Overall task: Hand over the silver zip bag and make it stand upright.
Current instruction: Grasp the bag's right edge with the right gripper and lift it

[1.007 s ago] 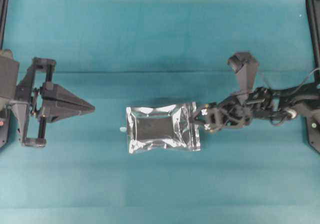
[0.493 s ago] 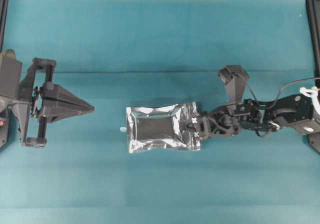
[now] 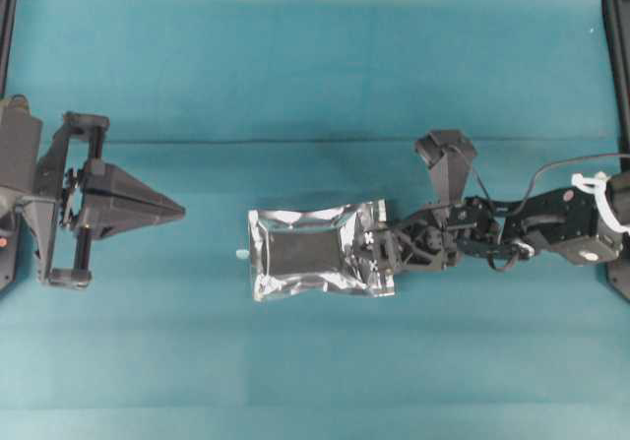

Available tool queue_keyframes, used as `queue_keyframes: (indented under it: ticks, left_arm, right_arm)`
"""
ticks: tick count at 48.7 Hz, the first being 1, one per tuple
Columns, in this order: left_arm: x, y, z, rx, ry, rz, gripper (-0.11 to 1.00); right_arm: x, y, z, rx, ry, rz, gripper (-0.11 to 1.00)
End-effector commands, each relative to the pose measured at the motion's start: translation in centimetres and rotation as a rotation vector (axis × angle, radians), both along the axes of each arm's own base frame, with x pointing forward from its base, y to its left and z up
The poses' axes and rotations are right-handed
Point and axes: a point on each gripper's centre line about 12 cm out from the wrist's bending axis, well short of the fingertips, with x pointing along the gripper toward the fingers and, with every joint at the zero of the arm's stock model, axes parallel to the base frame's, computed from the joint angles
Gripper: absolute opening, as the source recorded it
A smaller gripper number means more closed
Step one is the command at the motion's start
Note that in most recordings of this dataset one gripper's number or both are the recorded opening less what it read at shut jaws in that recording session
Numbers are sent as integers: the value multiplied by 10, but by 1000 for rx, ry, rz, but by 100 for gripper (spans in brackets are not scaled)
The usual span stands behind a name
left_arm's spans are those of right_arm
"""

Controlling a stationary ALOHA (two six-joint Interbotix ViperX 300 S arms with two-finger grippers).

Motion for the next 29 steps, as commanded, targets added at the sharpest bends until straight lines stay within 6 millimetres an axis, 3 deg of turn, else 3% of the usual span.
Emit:
queue_keyframes:
  ticks: [1, 6, 11, 19, 29]
  left_arm:
    - [2, 0, 9, 1, -28, 1, 7]
    - [2, 0, 9, 1, -28, 1, 7]
    - [2, 0, 9, 1, -28, 1, 7]
    - [1, 0, 9, 0, -29, 1, 7]
    - [1, 1, 7, 1, -20, 3, 7]
  right_arm:
    - [7, 2, 12, 1, -44, 2, 44]
    - [7, 1, 18, -1, -59, 4, 18]
    - [7, 0, 26, 0, -78, 5, 5]
    - [7, -5, 46, -23, -116, 26, 1]
    - [22, -14, 91, -101, -53, 189, 1]
